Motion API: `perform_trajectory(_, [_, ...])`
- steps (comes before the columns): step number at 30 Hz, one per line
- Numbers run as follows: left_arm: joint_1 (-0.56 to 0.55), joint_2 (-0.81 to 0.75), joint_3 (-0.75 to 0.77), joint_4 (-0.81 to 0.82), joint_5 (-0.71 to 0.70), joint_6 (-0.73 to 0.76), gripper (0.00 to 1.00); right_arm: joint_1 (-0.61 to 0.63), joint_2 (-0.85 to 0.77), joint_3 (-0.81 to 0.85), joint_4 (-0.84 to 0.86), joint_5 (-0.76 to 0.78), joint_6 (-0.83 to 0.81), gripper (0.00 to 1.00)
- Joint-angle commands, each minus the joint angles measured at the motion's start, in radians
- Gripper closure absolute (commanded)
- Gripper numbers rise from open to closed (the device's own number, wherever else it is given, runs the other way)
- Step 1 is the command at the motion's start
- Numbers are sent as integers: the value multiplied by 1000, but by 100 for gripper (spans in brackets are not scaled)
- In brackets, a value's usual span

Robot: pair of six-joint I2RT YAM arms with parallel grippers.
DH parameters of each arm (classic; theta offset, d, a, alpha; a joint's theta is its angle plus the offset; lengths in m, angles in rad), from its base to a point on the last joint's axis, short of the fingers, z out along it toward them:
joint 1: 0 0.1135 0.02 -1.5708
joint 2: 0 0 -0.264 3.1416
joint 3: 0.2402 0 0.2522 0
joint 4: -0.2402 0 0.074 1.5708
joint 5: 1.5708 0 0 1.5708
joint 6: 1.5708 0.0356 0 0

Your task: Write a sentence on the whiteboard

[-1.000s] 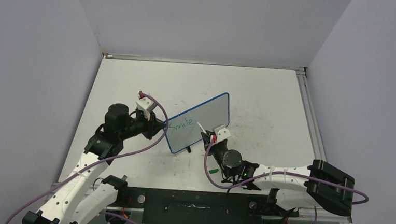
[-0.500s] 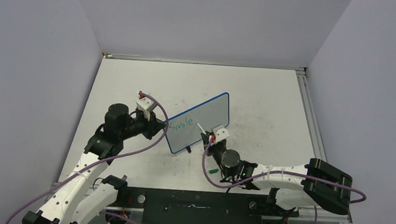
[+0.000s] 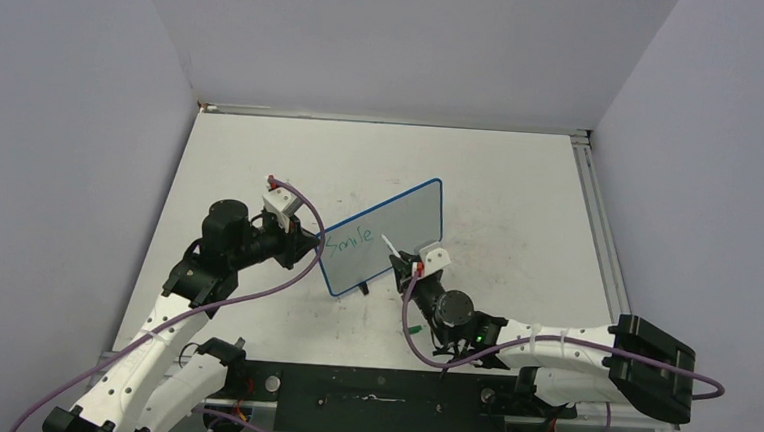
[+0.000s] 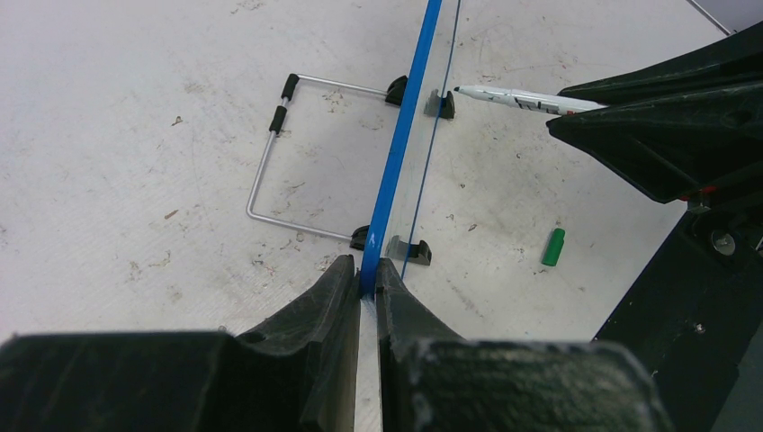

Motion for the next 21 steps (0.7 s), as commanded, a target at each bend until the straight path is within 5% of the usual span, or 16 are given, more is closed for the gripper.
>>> perform_trajectory(1, [-4,-1,4,-26,18,-5,100,4,-2,18,25,12,-6,95])
perform_trajectory(21, [-4,9,5,-25,14,-3,100,-178,-150,-12,-76,-280,-4,95])
